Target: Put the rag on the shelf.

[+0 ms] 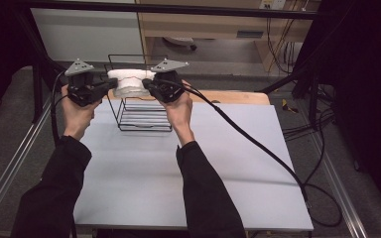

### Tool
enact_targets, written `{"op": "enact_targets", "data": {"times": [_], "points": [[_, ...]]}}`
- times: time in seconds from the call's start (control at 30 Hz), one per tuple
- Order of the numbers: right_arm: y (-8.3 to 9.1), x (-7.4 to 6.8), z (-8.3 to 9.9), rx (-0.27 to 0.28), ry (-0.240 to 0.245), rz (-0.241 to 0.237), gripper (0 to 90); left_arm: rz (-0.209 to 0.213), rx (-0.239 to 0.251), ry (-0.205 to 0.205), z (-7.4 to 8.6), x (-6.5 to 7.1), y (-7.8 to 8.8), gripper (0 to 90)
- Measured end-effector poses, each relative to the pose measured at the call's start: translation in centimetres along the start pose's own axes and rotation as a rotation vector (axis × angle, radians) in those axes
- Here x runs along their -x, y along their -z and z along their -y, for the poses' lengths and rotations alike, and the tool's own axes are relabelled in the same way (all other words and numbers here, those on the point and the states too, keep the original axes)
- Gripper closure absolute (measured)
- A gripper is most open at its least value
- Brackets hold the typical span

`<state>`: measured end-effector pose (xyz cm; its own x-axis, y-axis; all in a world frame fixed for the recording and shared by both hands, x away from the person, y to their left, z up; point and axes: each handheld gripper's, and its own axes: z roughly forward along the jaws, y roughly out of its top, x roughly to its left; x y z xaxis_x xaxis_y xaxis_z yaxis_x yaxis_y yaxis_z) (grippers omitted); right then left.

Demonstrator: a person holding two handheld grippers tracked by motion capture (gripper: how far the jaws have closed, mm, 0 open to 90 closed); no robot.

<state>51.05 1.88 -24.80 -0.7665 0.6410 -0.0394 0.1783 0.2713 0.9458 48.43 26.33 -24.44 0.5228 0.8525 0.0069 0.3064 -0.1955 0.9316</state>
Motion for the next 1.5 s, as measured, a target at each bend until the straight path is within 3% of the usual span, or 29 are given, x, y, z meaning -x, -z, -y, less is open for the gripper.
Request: {"op": "enact_targets", "data": {"times": [0.23,0.43,0.7,0.87,1.03,1.13,1.33,1.5], "points": [[-0.8,0.3,0.5,-0.038,-0.003,0.023,87.9,-0.025,-0.030,-0.008,0.5,0.1,-0.9,89.4],[-1.1,0.6,0.5,-0.041,-0.002,0.026,87.8,-0.032,-0.024,-0.004,0.7,0.0,-1.5,89.4],[-0.4,0.2,0.4,-0.023,0.013,0.017,81.4,-0.020,0.003,0.003,0.8,0.1,-0.5,87.3],[0.9,0.2,0.3,0.002,-0.012,-0.003,71.7,-0.013,0.005,-0.006,1.1,0.3,0.4,82.1],[2.7,0.4,0.7,0.009,-0.039,-0.033,58.5,0.001,0.012,-0.001,2.0,0.3,1.3,70.7],[3.7,0.5,1.2,0.007,-0.044,-0.040,48.0,0.012,0.011,0.010,2.7,0.3,1.8,58.7],[5.7,1.2,2.5,0.005,-0.067,-0.039,30.7,0.005,-0.005,-0.017,4.1,0.7,2.8,35.4],[7.3,2.0,3.3,0.012,-0.092,-0.043,15.5,0.020,-0.002,-0.017,5.5,0.9,3.7,21.7]]}}
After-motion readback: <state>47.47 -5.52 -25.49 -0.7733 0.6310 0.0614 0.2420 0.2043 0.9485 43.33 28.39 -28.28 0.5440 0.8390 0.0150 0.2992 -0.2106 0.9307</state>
